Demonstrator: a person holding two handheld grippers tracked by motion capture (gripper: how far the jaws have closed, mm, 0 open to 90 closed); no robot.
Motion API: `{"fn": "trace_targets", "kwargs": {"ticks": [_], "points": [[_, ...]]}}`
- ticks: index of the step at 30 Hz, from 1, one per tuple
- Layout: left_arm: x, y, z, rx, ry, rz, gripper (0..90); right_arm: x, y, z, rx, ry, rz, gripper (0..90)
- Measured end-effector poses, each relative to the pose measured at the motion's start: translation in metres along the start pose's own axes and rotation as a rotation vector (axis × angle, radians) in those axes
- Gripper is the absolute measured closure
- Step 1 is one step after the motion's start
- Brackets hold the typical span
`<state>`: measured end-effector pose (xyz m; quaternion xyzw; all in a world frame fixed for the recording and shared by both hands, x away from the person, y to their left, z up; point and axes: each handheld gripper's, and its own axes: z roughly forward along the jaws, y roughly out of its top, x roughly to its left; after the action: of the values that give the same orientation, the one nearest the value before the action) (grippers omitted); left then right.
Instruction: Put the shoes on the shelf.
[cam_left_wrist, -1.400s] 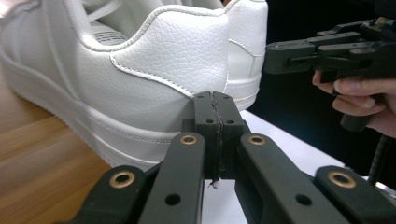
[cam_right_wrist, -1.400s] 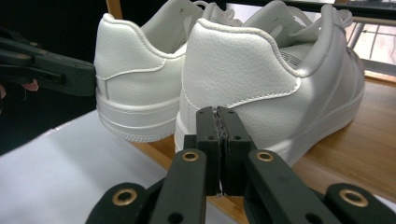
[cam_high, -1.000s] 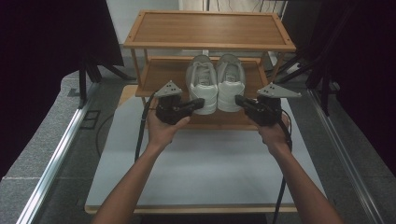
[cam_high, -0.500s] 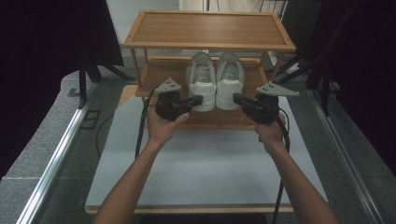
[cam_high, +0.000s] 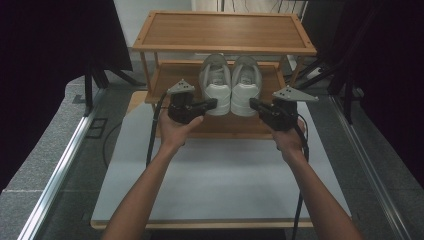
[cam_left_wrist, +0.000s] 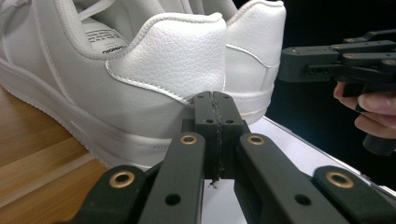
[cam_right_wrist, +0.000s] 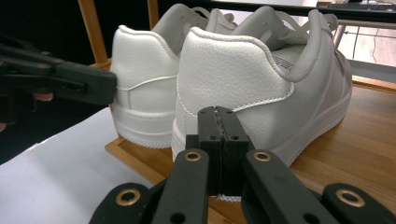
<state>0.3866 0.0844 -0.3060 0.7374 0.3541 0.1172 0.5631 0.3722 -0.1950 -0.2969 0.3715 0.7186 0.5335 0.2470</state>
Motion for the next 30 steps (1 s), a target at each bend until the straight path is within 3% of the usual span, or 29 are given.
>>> {"fn": "trace_targets", "kwargs": {"ticks": [8,10,13,17,22,30], "points": [[0.003,-0.001,0.000,-0.008,-0.019,-0.016,90.0,-0.003,0.002,0.006,-0.005,0.004,0.031,89.0],[0.003,-0.001,0.000,-0.009,-0.020,-0.008,90.0,-0.005,-0.001,0.004,-0.007,0.024,0.085,87.5],[0.004,0.000,0.001,-0.013,-0.020,0.005,90.0,-0.004,-0.004,0.005,-0.002,0.028,0.082,87.3],[0.007,0.001,0.002,-0.016,-0.024,-0.011,90.0,-0.005,-0.007,0.007,0.010,0.032,0.093,86.2],[0.013,-0.001,-0.001,-0.001,-0.074,-0.041,90.0,-0.003,-0.010,0.008,0.022,0.049,0.116,84.8],[0.005,-0.014,-0.004,-0.024,-0.058,-0.002,69.1,0.002,-0.011,0.001,-0.002,0.050,0.122,77.7]]}}
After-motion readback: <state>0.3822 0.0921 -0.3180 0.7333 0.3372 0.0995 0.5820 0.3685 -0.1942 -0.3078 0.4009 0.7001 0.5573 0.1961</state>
